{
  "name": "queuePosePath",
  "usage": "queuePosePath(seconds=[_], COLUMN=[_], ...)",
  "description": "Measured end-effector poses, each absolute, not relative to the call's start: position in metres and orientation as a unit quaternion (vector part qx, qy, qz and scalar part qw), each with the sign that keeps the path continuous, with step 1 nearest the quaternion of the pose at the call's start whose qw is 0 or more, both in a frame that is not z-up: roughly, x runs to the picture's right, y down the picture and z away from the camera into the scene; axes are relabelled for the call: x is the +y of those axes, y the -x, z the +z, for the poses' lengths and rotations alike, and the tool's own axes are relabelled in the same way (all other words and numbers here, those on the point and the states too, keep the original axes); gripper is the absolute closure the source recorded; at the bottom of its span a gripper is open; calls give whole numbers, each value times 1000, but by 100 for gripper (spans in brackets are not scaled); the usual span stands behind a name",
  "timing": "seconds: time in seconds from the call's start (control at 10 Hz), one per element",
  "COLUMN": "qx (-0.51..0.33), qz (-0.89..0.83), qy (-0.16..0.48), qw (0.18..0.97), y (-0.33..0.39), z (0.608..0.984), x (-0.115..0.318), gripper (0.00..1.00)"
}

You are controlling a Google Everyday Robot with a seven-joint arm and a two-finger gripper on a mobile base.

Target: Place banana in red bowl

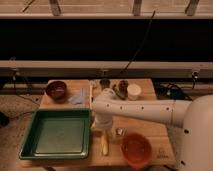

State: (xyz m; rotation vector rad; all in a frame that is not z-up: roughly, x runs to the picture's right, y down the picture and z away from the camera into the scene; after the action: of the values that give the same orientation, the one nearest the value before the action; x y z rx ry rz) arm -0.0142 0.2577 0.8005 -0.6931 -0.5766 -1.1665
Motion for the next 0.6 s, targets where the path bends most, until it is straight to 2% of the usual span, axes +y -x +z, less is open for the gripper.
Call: queuePosePath(seconds=[0.6], qx=[-264], qz=[-526], qy=[315], qw=[744], y=[9], z=[793], x=[259], gripper=[98])
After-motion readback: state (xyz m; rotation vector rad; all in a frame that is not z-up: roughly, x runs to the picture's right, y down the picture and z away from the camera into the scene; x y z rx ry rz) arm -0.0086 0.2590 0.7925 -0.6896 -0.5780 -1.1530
